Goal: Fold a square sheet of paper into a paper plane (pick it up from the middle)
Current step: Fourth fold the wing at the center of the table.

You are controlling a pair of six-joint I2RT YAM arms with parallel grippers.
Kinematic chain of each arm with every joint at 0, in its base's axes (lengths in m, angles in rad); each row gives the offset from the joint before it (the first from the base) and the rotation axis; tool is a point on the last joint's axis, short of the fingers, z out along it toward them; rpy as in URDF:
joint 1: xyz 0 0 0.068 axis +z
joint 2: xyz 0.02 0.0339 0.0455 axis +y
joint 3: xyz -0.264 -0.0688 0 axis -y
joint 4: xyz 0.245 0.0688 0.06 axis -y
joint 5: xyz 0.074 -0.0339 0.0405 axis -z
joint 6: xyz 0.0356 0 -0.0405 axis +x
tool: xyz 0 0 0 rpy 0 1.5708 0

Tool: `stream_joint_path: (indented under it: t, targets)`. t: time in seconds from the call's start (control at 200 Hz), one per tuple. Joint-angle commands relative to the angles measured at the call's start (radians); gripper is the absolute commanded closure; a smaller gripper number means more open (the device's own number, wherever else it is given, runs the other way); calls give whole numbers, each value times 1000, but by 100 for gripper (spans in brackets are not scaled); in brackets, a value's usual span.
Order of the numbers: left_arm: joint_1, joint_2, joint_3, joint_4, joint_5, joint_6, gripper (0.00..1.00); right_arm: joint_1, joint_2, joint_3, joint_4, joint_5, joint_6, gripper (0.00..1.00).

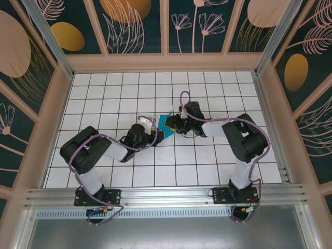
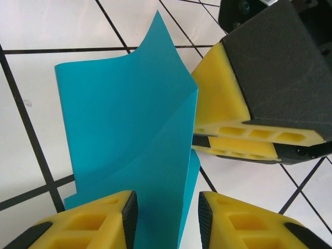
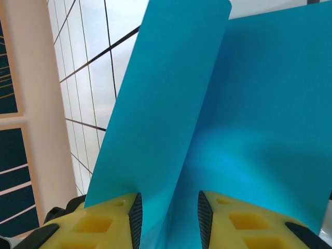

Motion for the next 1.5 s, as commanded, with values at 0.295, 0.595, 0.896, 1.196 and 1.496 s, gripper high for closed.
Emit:
stream_joint_path:
  t: [0.295, 0.595, 0.896, 1.196, 1.496]
  targets:
    - [-7, 32, 67, -89, -14, 6, 70, 7, -3, -11, 77, -62, -32, 64]
    - [-8, 8, 86, -123, 28, 72, 87, -47, -141, -80, 65, -23, -24, 63]
    - [-16, 34, 139, -126, 106, 130, 86, -129, -362, -136, -165, 118, -92, 54]
    - [-37, 119, 163, -59, 197, -3, 84, -137, -377, -200, -160, 34, -73, 53]
    - [-43, 151, 177, -50, 219, -83, 83, -108, -312, -228, -104, 3, -53, 54]
